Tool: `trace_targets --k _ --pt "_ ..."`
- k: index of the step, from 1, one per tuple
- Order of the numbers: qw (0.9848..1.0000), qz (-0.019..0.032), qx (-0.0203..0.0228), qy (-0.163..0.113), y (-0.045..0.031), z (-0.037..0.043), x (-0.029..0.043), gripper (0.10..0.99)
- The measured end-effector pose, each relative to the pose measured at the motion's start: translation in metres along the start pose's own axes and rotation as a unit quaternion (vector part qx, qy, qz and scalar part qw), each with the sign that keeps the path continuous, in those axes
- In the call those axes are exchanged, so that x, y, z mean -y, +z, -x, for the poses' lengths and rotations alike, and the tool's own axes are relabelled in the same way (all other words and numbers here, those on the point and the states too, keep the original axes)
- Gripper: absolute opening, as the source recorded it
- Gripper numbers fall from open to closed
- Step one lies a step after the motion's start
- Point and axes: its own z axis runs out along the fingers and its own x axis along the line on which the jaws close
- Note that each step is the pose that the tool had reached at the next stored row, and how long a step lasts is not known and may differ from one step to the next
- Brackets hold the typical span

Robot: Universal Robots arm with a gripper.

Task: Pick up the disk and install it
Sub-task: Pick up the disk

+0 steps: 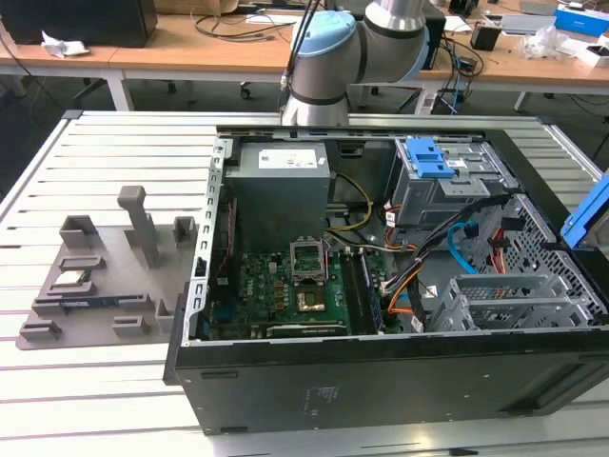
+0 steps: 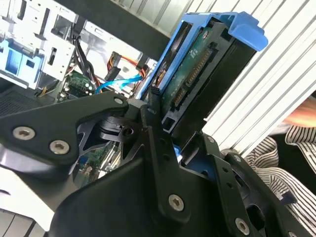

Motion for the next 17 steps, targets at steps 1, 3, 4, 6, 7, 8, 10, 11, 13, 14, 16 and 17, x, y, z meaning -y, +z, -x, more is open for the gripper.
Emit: trace_targets --k 1,3,4,6,7,8,10,11,13,14,16,17 --pt "1.0 0.0 -0.0001 0.0 0.0 -0.0001 0.0058 0.365" --pt "1.0 0.0 -0.0002 0.0 0.0 -0.0001 0.0098 0.365" --pt "1.0 0.0 -0.0002 0.0 0.0 -0.0002 0.012 0.365" --pt "1.0 0.0 -0.0004 0.0 0.0 -0.0002 0.0155 0.365" --pt "1.0 0.0 -0.0004 0.0 0.0 -0.0002 0.0172 0.365" --pt "1.0 0.0 -0.0005 0.0 -0.0001 -0.0003 0.0202 0.365" --pt "1.0 0.0 -0.0005 0.0 -0.0001 -0.0003 0.0223 0.365" --pt "1.0 0.0 -0.0005 0.0 -0.0001 -0.0003 0.0223 0.365" --pt "1.0 0.0 -0.0005 0.0 -0.0001 -0.0003 0.0223 0.365" --pt "1.0 0.0 -0.0005 0.0 -0.0001 -0.0003 0.0223 0.365" --pt "1.0 0.0 -0.0006 0.0 -0.0001 -0.0003 0.0181 0.365" --pt "1.0 0.0 -0.0005 0.0 -0.0001 -0.0002 0.0159 0.365"
